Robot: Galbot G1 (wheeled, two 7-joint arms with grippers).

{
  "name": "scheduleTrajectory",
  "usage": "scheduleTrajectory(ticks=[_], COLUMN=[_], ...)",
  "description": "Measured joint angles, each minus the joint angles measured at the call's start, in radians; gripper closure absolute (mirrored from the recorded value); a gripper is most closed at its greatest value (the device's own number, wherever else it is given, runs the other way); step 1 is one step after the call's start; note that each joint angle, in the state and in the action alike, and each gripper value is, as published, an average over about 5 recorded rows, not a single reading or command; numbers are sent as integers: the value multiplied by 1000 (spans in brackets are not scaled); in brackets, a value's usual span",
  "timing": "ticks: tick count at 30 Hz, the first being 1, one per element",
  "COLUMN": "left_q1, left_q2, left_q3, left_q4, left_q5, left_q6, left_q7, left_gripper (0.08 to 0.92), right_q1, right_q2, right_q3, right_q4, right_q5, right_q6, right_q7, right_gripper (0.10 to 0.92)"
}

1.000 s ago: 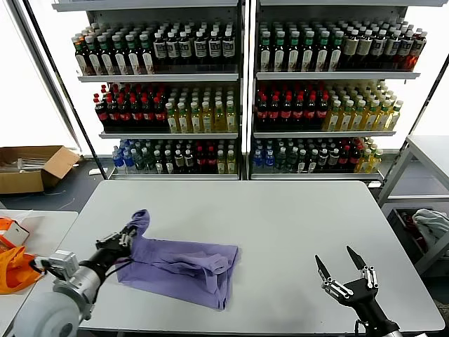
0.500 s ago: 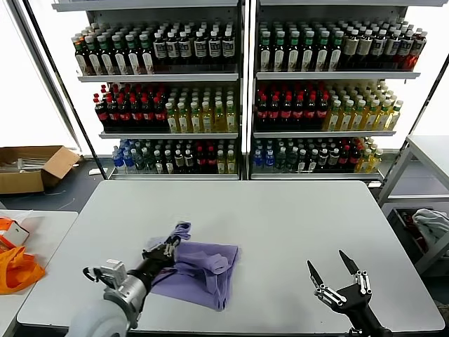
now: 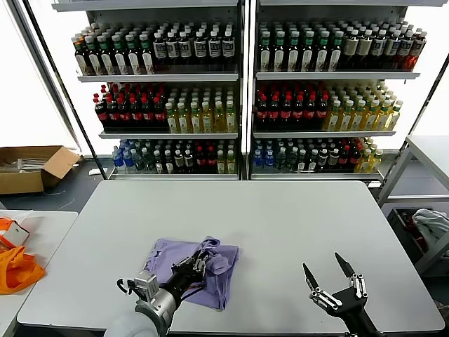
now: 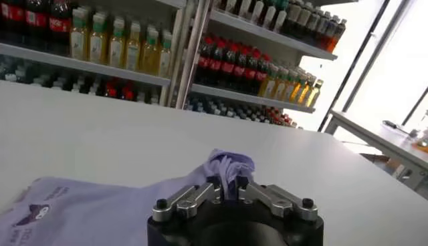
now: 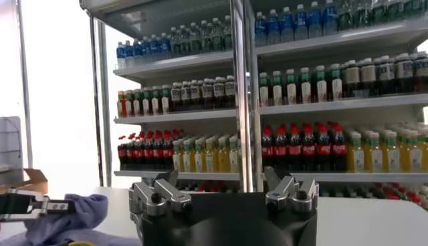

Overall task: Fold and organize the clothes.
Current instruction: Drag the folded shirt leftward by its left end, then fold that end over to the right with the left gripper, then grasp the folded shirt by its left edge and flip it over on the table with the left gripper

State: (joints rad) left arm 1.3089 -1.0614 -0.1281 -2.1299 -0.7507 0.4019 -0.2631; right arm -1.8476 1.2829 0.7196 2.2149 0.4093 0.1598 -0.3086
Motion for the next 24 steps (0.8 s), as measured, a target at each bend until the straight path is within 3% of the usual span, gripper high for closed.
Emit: scheduleTrajectory(ticks=[9, 17, 20, 24], left_q1=[32, 73, 86, 107], left_q2=[10, 71, 90, 101], left_q3=[1, -144, -209, -261], left_q4=[-50, -101, -81, -37], left_q5=[-44, -111, -111, -91], left_q6=[-32, -37, -18, 21], left_q7=[-10, 1, 10, 20], left_gripper=[472, 256, 196, 179], right_q1=[23, 41, 43, 43], right_q2=[3, -2, -3, -1], right_q3=[-20, -31, -35, -36], right_q4=[-6, -15, -20, -25], right_q5=[-4, 7, 7, 7], right_q6=[-4, -6, -6, -5], right_q7=[6, 11, 13, 15], right_gripper=[203, 203, 203, 203])
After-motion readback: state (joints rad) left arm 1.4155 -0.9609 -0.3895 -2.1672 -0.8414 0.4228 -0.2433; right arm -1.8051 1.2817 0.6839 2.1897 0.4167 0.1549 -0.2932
